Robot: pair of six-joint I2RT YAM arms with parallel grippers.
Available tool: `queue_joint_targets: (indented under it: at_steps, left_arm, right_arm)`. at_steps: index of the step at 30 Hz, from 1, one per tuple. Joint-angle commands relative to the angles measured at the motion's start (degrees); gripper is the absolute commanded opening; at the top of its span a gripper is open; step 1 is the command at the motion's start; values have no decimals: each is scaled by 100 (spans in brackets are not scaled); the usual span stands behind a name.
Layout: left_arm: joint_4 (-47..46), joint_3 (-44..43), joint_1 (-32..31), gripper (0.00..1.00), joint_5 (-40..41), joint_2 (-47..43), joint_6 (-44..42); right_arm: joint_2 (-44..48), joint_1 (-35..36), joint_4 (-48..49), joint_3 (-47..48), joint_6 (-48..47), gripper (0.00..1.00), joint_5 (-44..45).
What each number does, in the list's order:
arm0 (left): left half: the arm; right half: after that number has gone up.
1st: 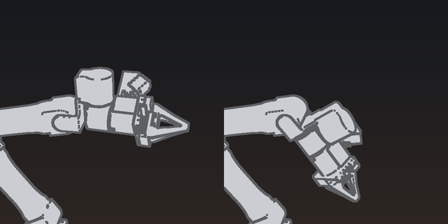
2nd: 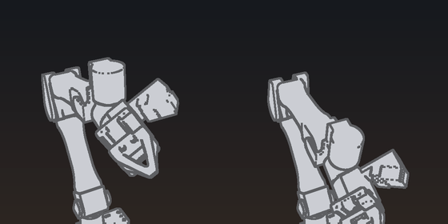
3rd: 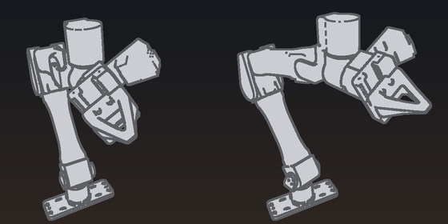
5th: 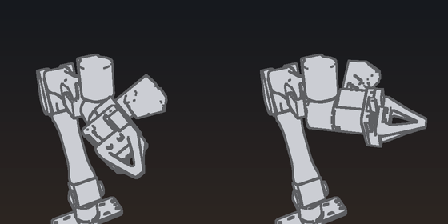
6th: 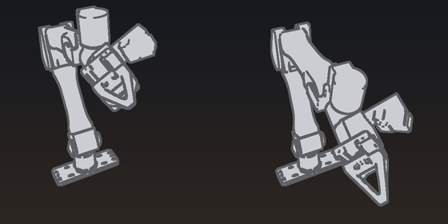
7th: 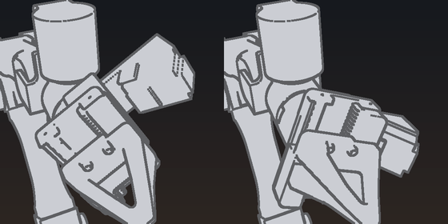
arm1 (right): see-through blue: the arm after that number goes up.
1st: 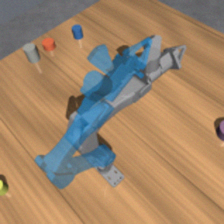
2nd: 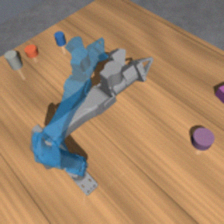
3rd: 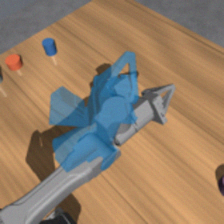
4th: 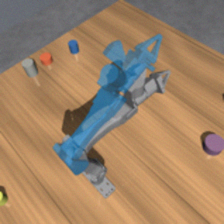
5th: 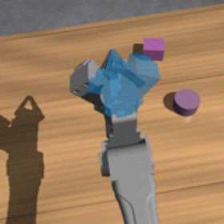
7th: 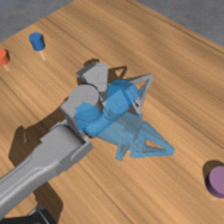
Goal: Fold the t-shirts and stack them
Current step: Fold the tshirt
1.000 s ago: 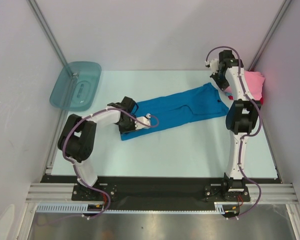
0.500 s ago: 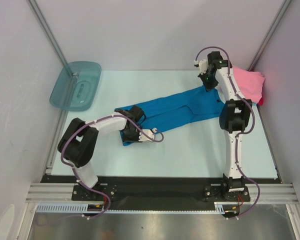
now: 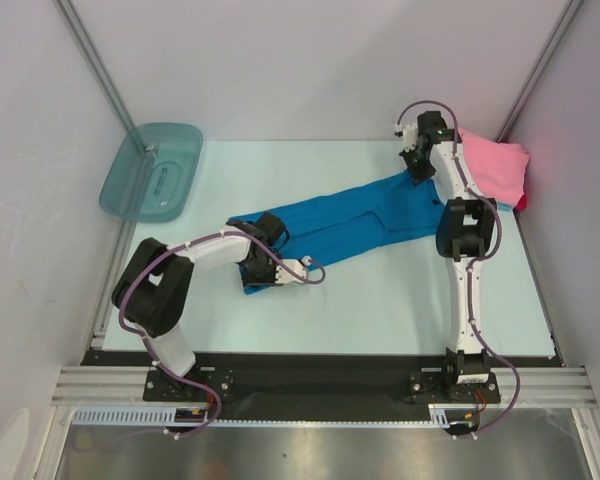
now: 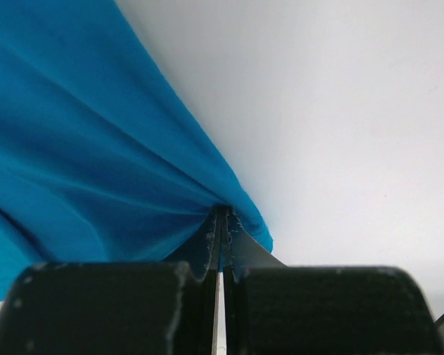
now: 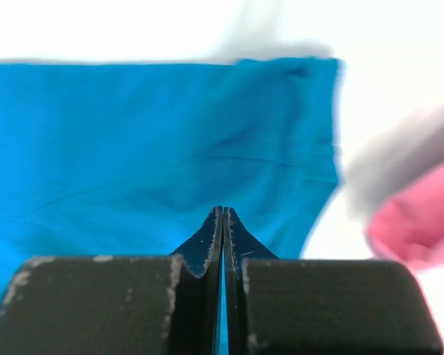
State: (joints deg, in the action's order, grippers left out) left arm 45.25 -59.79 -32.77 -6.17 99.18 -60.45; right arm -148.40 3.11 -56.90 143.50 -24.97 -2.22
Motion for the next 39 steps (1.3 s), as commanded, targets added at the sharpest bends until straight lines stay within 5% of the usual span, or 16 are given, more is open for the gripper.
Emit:
queue_joint_targets:
  at_steps: [1,15,28,39]
  left_arm:
    - [485,266,454,0,591,207,7]
    - [537,-779,1554,0,1259,541,-38]
    - [150,-2230,1748,0,1409,506,68]
    - [386,-1712,1748,10,961,383,-178]
  right_arm:
    - [92,-171,233,275,142,0,99]
    - [338,-153,162,187,89,0,81]
    - [373,40,57,2,-43,5,81]
    - [461,66,74,-94,-157,26,213]
